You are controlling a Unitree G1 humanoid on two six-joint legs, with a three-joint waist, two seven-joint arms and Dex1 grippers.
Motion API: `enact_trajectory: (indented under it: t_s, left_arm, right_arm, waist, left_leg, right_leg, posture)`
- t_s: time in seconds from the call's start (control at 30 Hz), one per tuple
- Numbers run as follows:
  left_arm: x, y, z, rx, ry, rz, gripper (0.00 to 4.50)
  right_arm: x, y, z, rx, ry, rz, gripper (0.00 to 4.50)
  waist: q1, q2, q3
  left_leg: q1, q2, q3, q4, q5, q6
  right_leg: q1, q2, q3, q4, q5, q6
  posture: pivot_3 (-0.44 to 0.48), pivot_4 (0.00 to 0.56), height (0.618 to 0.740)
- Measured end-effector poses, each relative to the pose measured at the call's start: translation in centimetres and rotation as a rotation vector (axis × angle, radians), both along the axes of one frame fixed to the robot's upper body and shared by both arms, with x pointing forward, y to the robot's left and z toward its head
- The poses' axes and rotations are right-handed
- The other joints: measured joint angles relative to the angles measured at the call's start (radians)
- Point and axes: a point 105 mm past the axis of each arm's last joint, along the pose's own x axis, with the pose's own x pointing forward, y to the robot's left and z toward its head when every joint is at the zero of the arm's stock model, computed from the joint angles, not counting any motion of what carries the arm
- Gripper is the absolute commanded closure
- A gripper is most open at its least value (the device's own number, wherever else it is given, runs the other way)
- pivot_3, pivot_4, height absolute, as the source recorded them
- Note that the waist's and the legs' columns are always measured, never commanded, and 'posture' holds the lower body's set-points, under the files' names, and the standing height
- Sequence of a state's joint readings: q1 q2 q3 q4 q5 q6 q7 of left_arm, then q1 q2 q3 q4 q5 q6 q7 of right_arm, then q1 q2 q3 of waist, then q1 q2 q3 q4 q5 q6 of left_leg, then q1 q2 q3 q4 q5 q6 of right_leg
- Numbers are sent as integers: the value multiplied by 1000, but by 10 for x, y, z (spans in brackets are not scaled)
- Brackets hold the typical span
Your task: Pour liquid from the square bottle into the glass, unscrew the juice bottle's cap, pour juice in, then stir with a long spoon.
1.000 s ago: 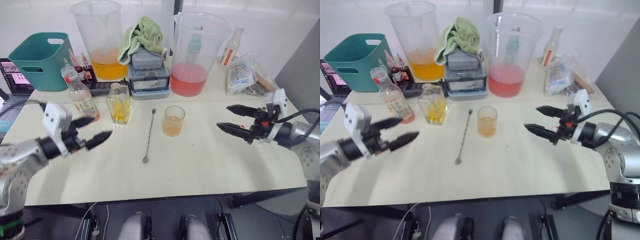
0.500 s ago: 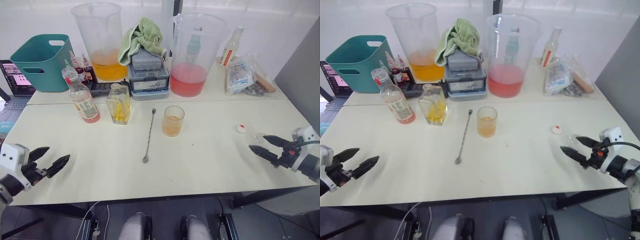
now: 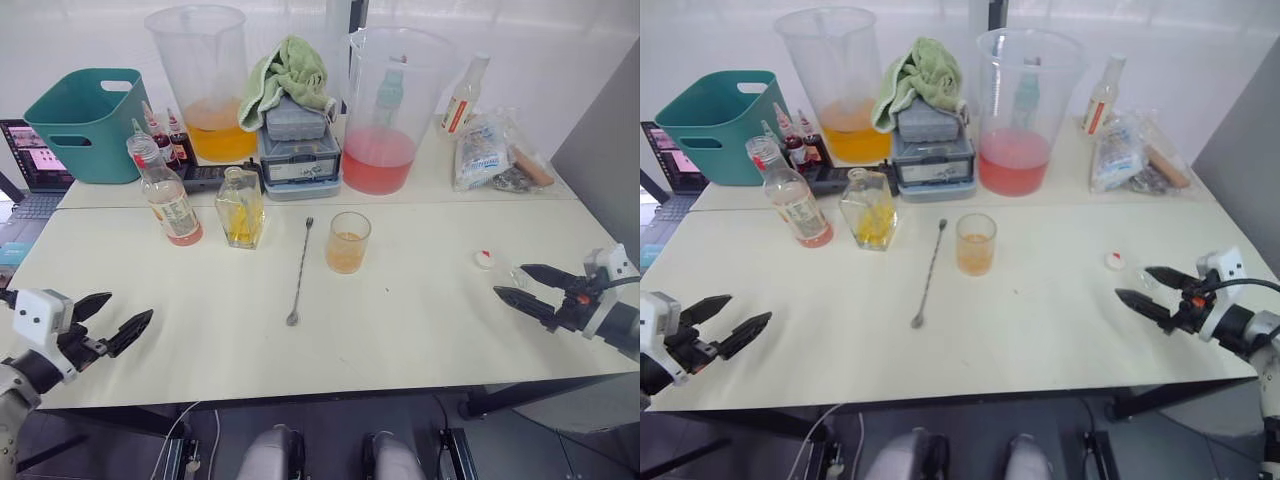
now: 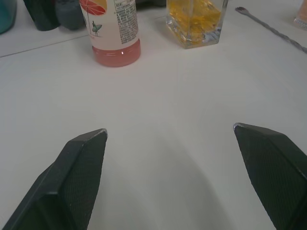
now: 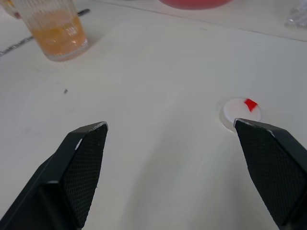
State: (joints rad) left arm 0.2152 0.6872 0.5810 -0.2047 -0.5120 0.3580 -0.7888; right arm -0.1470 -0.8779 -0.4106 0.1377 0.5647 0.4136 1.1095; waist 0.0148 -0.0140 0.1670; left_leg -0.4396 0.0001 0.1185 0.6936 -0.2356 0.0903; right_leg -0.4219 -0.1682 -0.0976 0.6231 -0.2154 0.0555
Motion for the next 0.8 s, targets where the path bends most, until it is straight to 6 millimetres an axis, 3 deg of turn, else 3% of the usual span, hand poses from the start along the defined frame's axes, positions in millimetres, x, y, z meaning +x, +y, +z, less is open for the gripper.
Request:
enact_trajectory:
  t_s: [0.2,0.33,0.53,0.8]
  left_arm:
    - [32,-82,0,-15,-37,-108,46]
    - [32,-122,-15,-30,20,-162,46]
    - [49,-173,-13,-76,30,-193,46]
    - [74,-209,-24,-118,76,-109,46]
  right_arm:
    - [-11,50,39,-42,-68,230,0]
    - [-19,74,48,-26,-74,332,0]
    - [-32,103,64,-47,-93,464,0]
    - [-43,115,60,-83,-59,522,0]
  waist:
    - [13,0,-1]
    - [12,-1,-1]
    - [30,-1,-1]
    - [34,-2,-1]
  left_leg:
    - [0,-1,0,1,0,0]
    - [0,-1,0,1,0,1]
    - [0,-1,0,3,0,2]
    - [-1,-1,0,3,4,10]
  right_leg:
    - [4,0,0,0,1,1]
    - [3,1,0,1,1,1]
    - [4,2,0,1,1,1]
    - [4,2,0,1,1,1]
  posture:
    - [0,150,739]
    - [0,150,739]
    - [0,150,739]
    - [0,150,739]
